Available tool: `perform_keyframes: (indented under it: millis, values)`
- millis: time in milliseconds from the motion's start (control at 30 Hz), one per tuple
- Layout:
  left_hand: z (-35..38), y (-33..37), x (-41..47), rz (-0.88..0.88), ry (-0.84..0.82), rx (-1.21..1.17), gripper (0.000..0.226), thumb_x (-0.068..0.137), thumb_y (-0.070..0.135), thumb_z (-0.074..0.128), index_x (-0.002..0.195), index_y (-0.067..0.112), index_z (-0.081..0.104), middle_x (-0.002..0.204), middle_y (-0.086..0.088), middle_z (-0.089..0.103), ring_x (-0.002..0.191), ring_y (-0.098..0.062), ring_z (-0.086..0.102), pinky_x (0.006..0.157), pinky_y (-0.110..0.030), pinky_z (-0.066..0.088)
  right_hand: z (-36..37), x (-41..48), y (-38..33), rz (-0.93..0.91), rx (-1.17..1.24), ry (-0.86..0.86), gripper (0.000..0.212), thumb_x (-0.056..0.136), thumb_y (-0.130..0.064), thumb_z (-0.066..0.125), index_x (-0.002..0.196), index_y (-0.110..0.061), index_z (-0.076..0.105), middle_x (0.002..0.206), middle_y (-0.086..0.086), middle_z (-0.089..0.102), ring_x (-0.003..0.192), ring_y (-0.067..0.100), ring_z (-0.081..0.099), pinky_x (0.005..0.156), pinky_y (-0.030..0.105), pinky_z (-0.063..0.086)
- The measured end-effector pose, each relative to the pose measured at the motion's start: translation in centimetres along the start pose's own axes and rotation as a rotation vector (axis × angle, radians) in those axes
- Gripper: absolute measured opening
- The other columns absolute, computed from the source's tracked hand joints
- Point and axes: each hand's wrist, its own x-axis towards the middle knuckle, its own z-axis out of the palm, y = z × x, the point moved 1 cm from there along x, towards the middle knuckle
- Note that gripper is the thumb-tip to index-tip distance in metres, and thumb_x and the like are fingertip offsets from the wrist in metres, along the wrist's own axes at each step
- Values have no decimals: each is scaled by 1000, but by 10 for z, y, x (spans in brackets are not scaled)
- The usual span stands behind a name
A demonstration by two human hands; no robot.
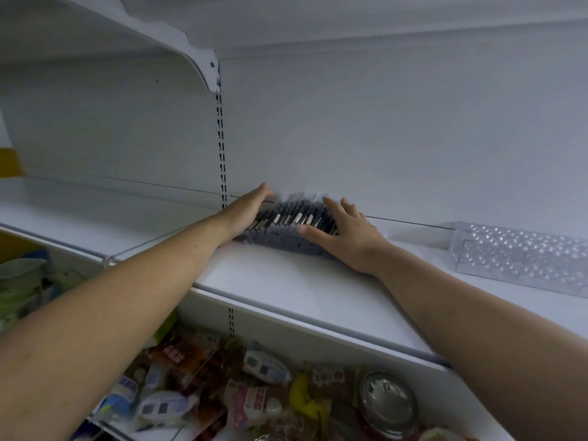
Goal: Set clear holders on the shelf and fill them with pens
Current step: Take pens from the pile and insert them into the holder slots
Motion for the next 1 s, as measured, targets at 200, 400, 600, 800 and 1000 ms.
perform_keyframes:
  millis: [200, 400, 600, 800, 1000]
  values:
    - [-8, 2, -10, -34, -62, 86, 66, 110, 60, 18, 164, 25, 32, 172, 5, 23, 158, -14, 19, 129, -38, 13, -4, -4, 0, -8, 29, -23, 113, 76, -96, 43, 166, -36, 11, 175, 4, 9, 161, 21, 6, 129, 50, 15]
    - [-48, -11, -26, -101, -127, 183, 101, 75, 96, 49, 155, 35, 46, 158, 5, 49, 144, -15, 44, 126, -41, 26, -6, -5, 2, -53, 38, -35, 114, 76, -91, 54, 166, -34, 12, 173, 3, 12, 161, 21, 7, 129, 48, 15]
    - [-70, -35, -40, -3, -310, 342, 105, 62, 77, 86, 151, 39, 45, 158, 12, 49, 142, 3, 45, 126, -35, 29, -3, -1, 5, -64, 15, -41, 119, 72, -95, 53, 166, -33, 13, 172, 2, 16, 159, 24, 16, 128, 50, 20]
    - [-58, -30, -40, 89, -196, 330, 55, 75, 51, 83, 127, 46, 63, 126, 31, 62, 124, 9, 57, 118, -27, 39, -2, -1, 6, -66, 1, -32, 116, 74, -94, 53, 165, -33, 15, 171, 3, 18, 158, 24, 18, 128, 49, 21]
    - [-61, -32, -40, 86, -189, 333, 96, 64, 68, 86, 145, 23, 59, 144, 7, 63, 133, -4, 57, 121, -37, 39, -3, -2, 5, -72, 0, -25, 115, 75, -92, 54, 165, -33, 15, 171, 2, 18, 158, 23, 18, 128, 48, 21]
